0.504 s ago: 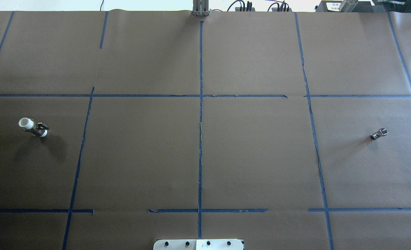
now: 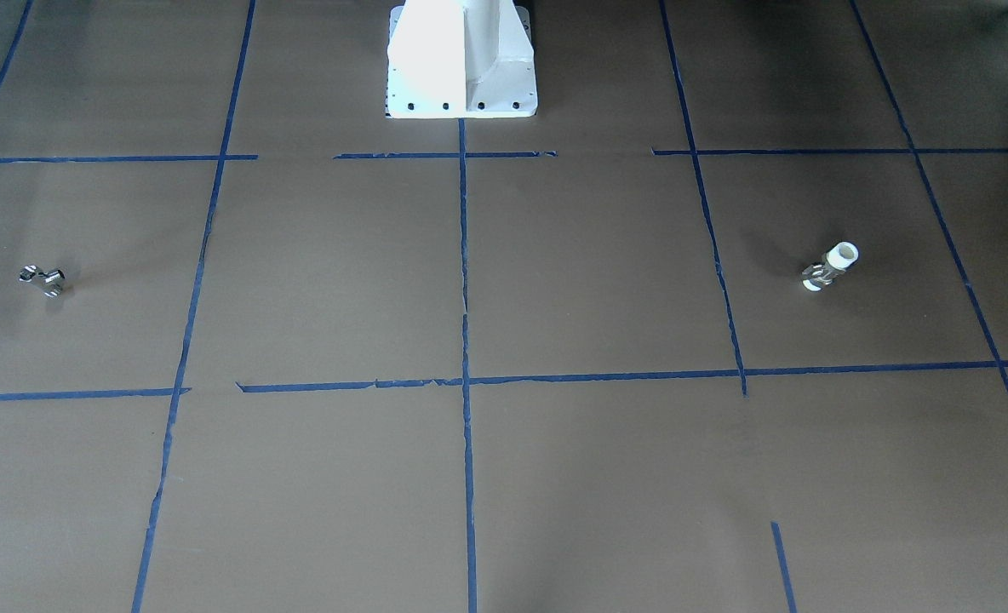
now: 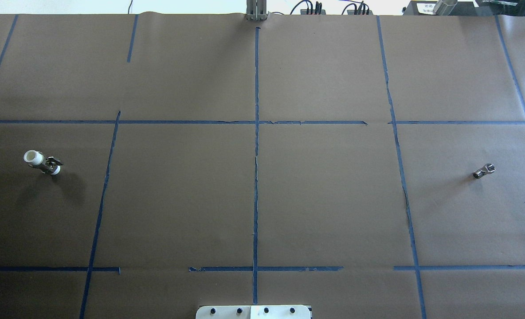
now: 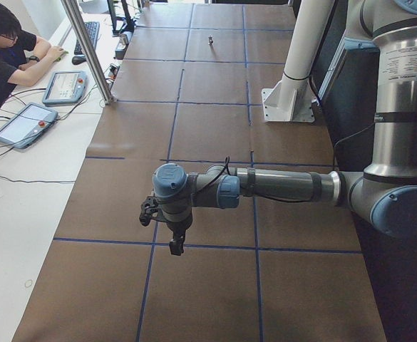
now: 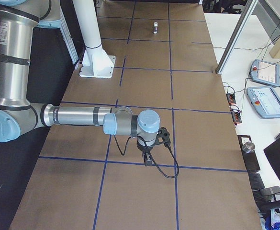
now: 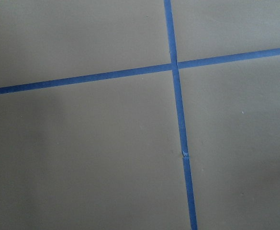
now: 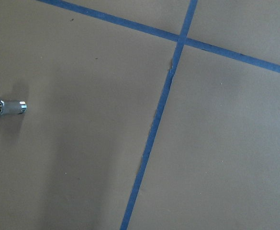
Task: Assemble PPR valve and pipe with both arms
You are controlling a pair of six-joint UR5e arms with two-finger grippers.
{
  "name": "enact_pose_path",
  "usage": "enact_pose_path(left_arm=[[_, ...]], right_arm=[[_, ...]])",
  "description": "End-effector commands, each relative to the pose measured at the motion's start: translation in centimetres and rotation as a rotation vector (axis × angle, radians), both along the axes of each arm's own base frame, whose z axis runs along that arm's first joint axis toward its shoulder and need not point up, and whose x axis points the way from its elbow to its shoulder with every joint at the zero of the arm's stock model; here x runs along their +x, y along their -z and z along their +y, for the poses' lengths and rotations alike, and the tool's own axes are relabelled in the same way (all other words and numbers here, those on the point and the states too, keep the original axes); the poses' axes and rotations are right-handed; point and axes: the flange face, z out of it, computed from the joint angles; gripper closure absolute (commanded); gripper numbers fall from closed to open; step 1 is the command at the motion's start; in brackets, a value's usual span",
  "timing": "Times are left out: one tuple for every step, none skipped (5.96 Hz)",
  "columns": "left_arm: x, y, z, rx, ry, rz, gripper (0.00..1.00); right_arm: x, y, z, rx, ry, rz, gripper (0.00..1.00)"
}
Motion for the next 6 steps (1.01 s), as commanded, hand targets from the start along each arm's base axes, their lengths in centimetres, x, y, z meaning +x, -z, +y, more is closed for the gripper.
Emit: enact_pose_path(left_arm=[[1.5,0.0,-0.7,0.003,-0.031,-0.004,0.0],[1.7,2.6,-3.3,0.059,-0.032,0.001,0.0],[1.8,4.0,-4.0,0.102,-0.041,0.006,0.0],[1.8,2.5,-3.2,0.131,-0.039,0.011,0.0],[1.9,3.8,-3.3,0.177,0.005,0.023,0.0],[4.1,4.9,-3.4,0.144,0.044,0.054,0.0]], right_arm=[[-0.1,0.0,-0.1,0.0,0.001,-0.005,0.0],[-0.1,0.1,-0.1,0.003,0.002,-0.005,0.0],[-0.1,0.1,-0.1,0.004,0.002,-0.005,0.0],[-0.1,0.2,-0.1,0.006,0.002,-0.005,0.0],[-0.1,0.2,-0.2,0.014,0.001,-0.006,0.0],[-0.1,0.2,-0.2,0.013,0.002,-0.006,0.0]])
